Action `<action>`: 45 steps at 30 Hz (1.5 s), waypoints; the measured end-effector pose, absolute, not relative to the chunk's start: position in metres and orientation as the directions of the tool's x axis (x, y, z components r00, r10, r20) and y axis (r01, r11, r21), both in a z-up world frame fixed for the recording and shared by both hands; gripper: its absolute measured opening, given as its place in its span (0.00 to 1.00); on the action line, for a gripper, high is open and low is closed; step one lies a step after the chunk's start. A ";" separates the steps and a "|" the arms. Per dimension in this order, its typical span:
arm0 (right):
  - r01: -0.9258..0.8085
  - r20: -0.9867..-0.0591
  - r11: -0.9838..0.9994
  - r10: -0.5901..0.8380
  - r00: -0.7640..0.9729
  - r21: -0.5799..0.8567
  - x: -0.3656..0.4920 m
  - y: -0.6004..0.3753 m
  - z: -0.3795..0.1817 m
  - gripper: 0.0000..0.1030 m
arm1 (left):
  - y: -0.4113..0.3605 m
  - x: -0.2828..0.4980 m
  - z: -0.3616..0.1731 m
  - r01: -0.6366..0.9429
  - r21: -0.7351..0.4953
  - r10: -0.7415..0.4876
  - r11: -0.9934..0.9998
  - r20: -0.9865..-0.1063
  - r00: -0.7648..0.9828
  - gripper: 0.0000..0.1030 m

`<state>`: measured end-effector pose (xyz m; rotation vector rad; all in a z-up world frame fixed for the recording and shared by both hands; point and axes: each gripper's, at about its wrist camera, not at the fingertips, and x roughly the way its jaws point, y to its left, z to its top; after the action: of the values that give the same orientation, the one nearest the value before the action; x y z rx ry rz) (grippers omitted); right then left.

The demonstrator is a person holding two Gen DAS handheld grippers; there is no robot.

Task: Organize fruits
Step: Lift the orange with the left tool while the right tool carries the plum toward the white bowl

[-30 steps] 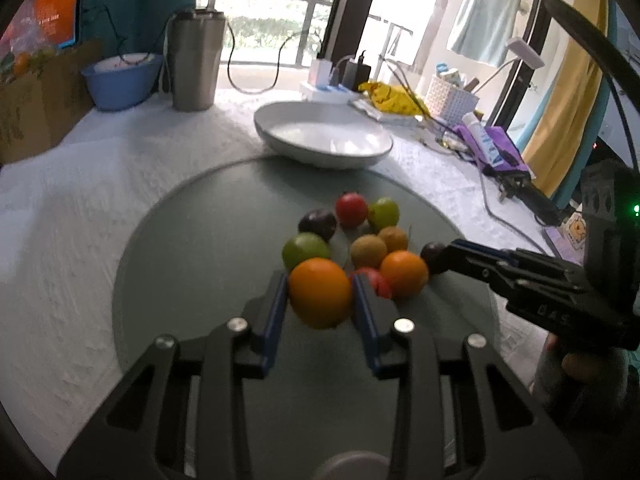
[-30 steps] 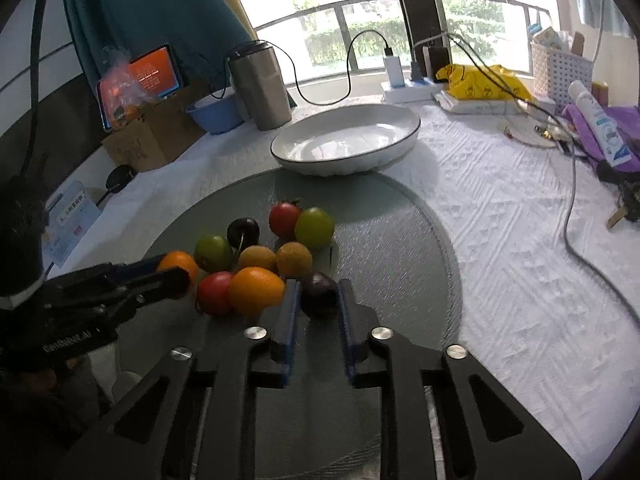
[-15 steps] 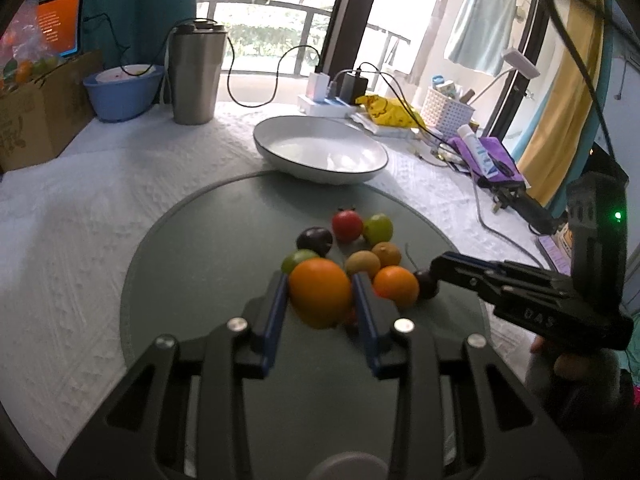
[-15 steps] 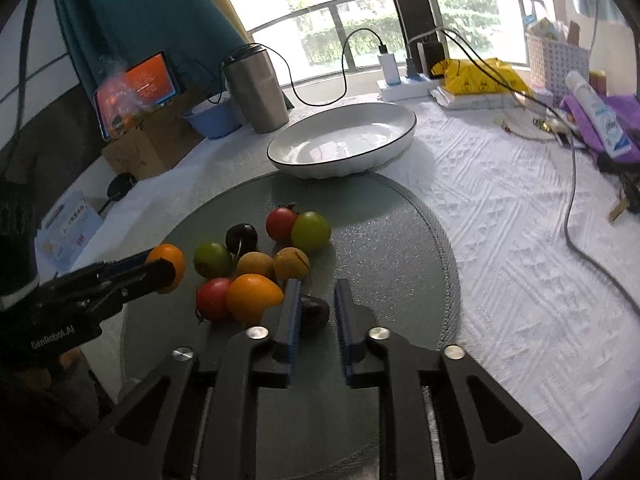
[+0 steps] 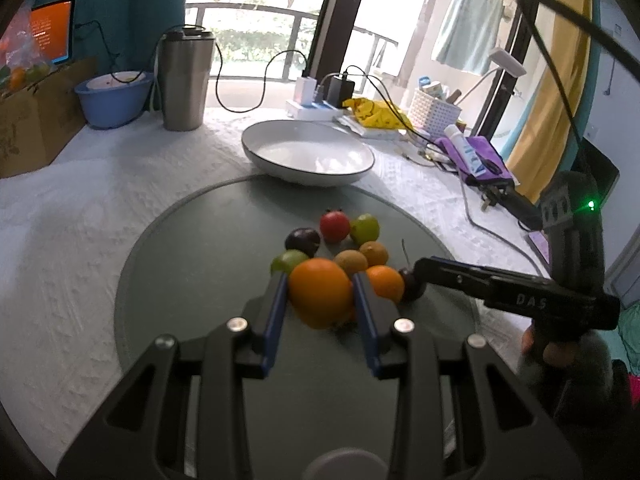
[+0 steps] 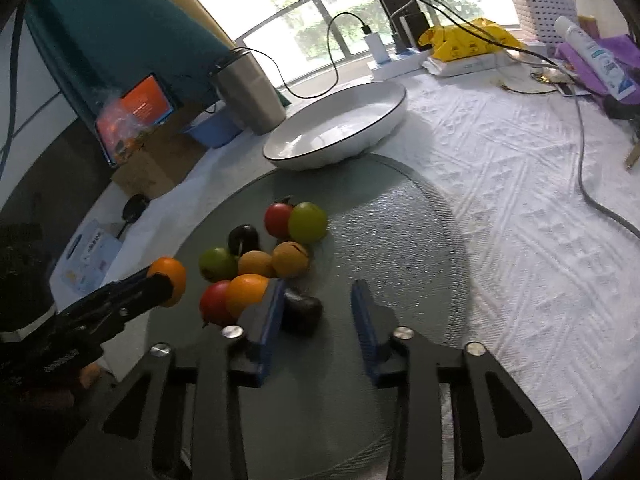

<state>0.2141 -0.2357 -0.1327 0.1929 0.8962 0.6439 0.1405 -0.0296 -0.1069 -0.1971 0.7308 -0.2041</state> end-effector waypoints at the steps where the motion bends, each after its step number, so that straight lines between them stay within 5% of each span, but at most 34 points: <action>1: -0.445 -0.661 0.793 0.600 0.450 0.417 0.213 -0.235 -0.132 0.27 | -0.030 0.140 -0.107 0.115 -0.249 -0.252 0.962 -0.640 0.726 0.34; 5: -0.467 -0.664 0.797 0.589 0.460 0.383 0.206 -0.230 -0.128 0.21 | -0.030 0.139 -0.107 0.113 -0.251 -0.252 0.961 -0.636 0.729 0.34; 10: -0.475 -0.676 0.804 0.574 0.462 0.358 0.195 -0.231 -0.128 0.21 | -0.030 0.137 -0.107 0.120 -0.258 -0.261 0.959 -0.629 0.732 0.34; 14: -0.475 -0.687 0.807 0.567 0.454 0.352 0.192 -0.228 -0.130 0.32 | -0.028 0.136 -0.109 0.119 -0.267 -0.266 0.956 -0.629 0.730 0.34; 25: -0.523 -0.709 0.796 0.557 0.432 0.306 0.189 -0.207 -0.136 0.26 | -0.018 0.130 -0.105 0.105 -0.265 -0.252 0.958 -0.613 0.749 0.34; 45: -0.548 -0.618 0.810 0.544 0.567 0.210 0.224 -0.208 -0.080 0.26 | -0.022 0.175 -0.066 0.122 -0.179 -0.203 0.976 -0.557 0.806 0.34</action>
<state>0.2238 -0.2081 -0.0799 -0.0056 0.7241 0.6417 0.1751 -0.0216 -0.0656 -0.1372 0.6102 -0.1745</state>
